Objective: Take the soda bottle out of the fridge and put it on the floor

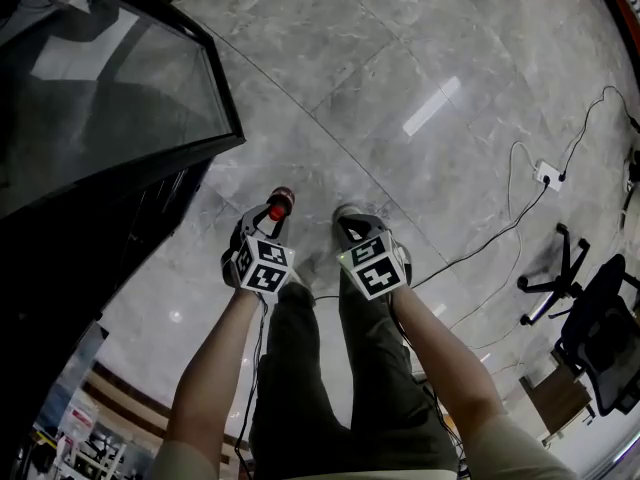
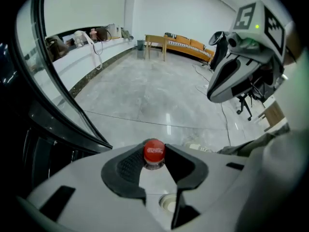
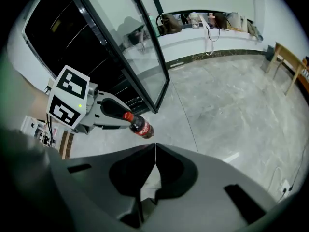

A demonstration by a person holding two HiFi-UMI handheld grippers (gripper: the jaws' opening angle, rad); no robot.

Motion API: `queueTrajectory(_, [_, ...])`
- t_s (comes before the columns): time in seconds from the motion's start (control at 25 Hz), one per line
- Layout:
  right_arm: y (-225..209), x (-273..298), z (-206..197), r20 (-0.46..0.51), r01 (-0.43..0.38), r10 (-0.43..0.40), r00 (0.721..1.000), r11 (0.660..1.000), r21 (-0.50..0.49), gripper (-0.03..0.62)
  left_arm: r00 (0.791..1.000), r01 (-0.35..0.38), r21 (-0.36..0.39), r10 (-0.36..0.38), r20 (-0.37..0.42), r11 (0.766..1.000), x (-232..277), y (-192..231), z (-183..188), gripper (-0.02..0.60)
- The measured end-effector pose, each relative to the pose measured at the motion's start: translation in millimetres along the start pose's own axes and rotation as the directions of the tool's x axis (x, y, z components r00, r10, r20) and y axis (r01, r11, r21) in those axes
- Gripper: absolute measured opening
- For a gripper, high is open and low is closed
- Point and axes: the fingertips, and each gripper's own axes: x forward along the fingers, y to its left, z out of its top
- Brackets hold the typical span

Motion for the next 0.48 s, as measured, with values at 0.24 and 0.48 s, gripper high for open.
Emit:
queueTrajectory(0.24, [-27,35,-22,-0.01,-0.004,0.005,1.0,0.997,0.077,-0.003,0.998,0.039,0.034,-0.037,-0.053,0.999,53,-9,-20,0.129])
queueTrajectory(0.48, [-46,63,-51,-0.045,-0.01,0.015,0.999,0.993,0.114,-0.003,0.991,0.073,0.052,-0.067,-0.115,0.996,98,-22,-41,0.129])
